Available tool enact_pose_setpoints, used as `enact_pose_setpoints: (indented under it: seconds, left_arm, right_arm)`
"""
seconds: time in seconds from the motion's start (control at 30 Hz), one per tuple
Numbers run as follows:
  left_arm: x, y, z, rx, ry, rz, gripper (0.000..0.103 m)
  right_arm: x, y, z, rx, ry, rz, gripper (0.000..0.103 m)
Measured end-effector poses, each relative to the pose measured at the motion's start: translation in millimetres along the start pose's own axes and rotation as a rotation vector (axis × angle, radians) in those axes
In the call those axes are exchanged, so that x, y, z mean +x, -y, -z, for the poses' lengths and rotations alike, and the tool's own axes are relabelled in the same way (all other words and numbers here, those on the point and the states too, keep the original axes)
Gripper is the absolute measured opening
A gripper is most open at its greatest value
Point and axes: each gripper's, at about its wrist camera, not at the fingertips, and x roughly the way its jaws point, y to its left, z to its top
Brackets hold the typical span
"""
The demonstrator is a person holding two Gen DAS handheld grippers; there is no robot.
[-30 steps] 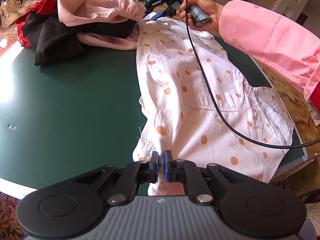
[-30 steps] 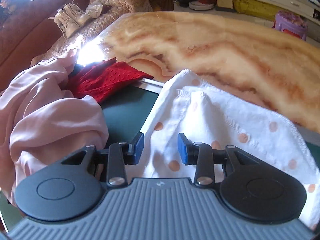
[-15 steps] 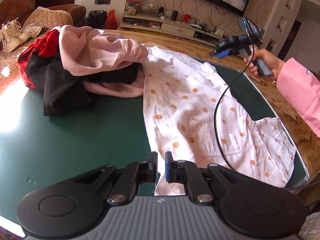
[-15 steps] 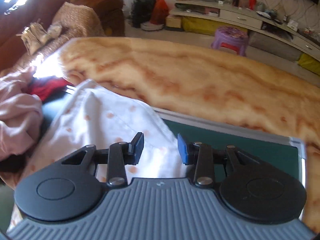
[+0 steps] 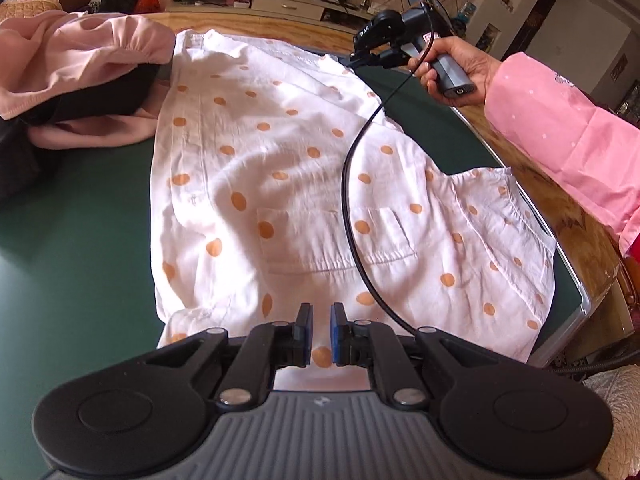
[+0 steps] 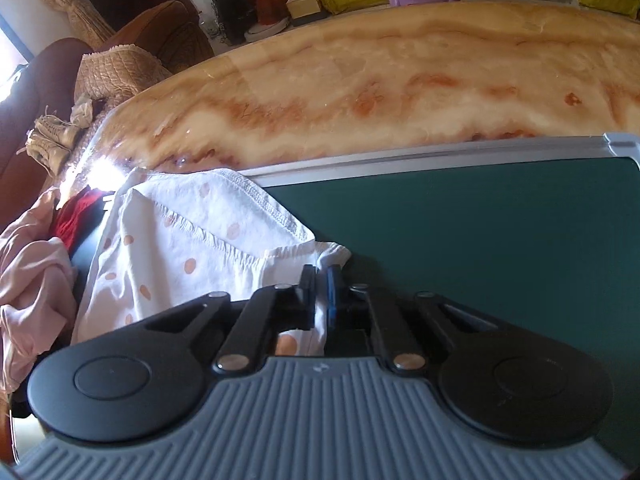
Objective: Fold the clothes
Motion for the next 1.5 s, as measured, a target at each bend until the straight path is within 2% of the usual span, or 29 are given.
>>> enact_pose_setpoints:
  seconds: [0.07,0.17,0.2,0.33,0.4,0.43,0.53,0.67,0.7,0.77,0.83,0.9,1.03,1.07,1.13,1.27,1.37,1.5]
  left_arm:
    - [2.4,1.6,4.2,0.021,-0.021,0.002,0.008]
    - [1.9,3.9,9.4,0.047,-0.024,0.0,0.008]
    - [0.9,4.3,10.7,0.053,-0.023,0.0,0.008]
    - [-0.9,1.9,12.3,0.044,-0.024,0.009,0.008]
    - [-1.4,1.6,12.4,0.04,-0.023,0.008,0.008]
    - [-1.5,1.8,12.0,0.041,-0.023,0.006,0.008]
    - [-0.5,2.5,9.4,0.047,-0.025,0.002,0.008]
    - [2.0,1.8,6.8,0.039,-0.019,0.005,0.008]
    - [2.0,1.8,6.5,0.037,-0.017,0.005,0.008]
    - [-0.4,1.5,5.3,0.035,-0.006,-0.007,0.008]
    - [-6.3,-2.0,1.0,0.026,0.015,-0.019,0.009]
    - [-12.7,-9.8,-8.1,0.01,0.037,-0.038,0.016]
    - [-16.5,-26.4,-34.9,0.017,0.083,-0.097,0.016]
    - [-15.2,-29.8,-42.7,0.029,0.097,-0.113,0.017]
    - [-9.0,-36.4,-59.0,0.048,0.113,-0.142,0.017]
    - [7.1,-49.2,-87.6,0.028,0.132,-0.141,0.017]
    - [19.9,-52.5,-99.5,0.027,0.134,-0.136,0.017]
    - [37.5,-55.5,-105.2,0.031,0.116,-0.153,0.017]
  right_arm:
    - [-5.9,-0.1,2.1,-0.013,0.037,0.029,0.002]
    - [-25.1,-4.0,3.9,-0.057,0.157,0.113,0.002]
    - [-25.2,-5.7,4.1,-0.078,0.164,0.137,0.002]
    - [-4.9,-9.0,4.5,-0.155,0.096,0.226,0.004]
    - [-3.9,-3.5,5.3,-0.138,0.117,0.245,0.015]
    - [-7.1,0.8,5.2,-0.11,0.132,0.249,0.024]
    - [-23.8,15.1,5.5,-0.034,0.152,0.173,0.025]
    - [-39.3,-11.3,8.2,-0.165,0.127,0.135,0.026]
    - [-38.7,-21.0,8.8,-0.201,0.115,0.142,0.028]
    - [-36.1,-39.7,9.9,-0.272,0.097,0.165,0.041]
    - [-27.4,-50.9,9.9,-0.303,0.075,0.193,0.042]
    - [-20.4,-54.9,10.3,-0.301,0.057,0.177,0.042]
    - [-11.6,-59.7,13.9,-0.32,0.043,0.202,0.041]
    - [-10.6,-60.2,14.8,-0.331,0.045,0.221,0.025]
    - [-11.7,-55.4,13.7,-0.319,0.045,0.242,0.003]
    - [-24.8,-32.6,8.6,-0.244,0.091,0.252,0.002]
    - [-27.7,-11.9,5.2,-0.174,0.083,0.213,0.002]
    - [-19.2,-2.7,6.8,-0.155,0.074,0.207,0.002]
